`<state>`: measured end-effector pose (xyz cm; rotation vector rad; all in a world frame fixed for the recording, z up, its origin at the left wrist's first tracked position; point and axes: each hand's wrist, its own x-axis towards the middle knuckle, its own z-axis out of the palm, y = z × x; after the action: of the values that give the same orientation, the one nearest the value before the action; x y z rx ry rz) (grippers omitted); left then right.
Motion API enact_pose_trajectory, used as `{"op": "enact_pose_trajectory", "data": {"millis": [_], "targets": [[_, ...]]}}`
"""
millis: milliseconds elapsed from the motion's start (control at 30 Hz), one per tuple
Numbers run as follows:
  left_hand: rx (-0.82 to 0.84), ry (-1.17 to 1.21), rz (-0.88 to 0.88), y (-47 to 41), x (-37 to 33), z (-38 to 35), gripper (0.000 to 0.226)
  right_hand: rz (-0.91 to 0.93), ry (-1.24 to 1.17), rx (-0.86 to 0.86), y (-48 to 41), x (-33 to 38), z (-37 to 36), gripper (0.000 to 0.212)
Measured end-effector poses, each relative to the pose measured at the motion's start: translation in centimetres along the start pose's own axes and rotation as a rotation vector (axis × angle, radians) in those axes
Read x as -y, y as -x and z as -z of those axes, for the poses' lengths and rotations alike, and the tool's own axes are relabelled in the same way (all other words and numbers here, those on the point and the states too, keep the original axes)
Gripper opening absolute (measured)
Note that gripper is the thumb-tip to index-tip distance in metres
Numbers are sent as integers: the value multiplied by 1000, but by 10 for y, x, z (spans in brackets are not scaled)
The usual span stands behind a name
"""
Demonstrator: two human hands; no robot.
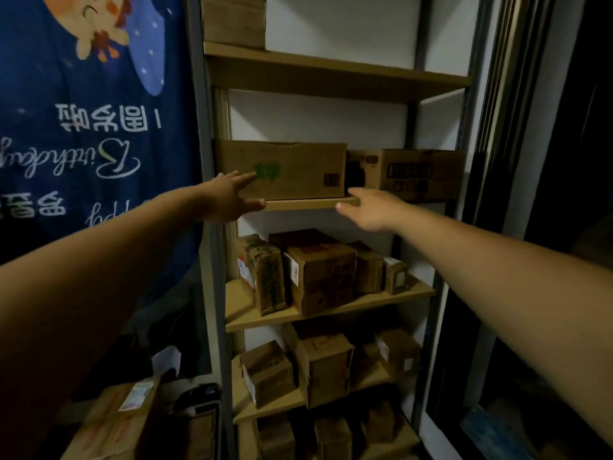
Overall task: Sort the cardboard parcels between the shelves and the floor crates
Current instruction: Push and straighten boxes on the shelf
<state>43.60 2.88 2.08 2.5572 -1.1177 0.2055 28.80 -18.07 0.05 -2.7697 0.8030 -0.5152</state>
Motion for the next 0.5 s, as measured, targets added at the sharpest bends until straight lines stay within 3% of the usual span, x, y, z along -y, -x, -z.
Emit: {"op": "enact_pose_trajectory", "data": {"millis": [300, 500], "targets": [[-101, -55, -18, -120, 20, -1, 76, 56, -23, -63, -116, 3, -9, 69], [-212, -215, -15, -188, 32, -11, 80, 95, -60, -99, -190, -5, -13, 70]]}}
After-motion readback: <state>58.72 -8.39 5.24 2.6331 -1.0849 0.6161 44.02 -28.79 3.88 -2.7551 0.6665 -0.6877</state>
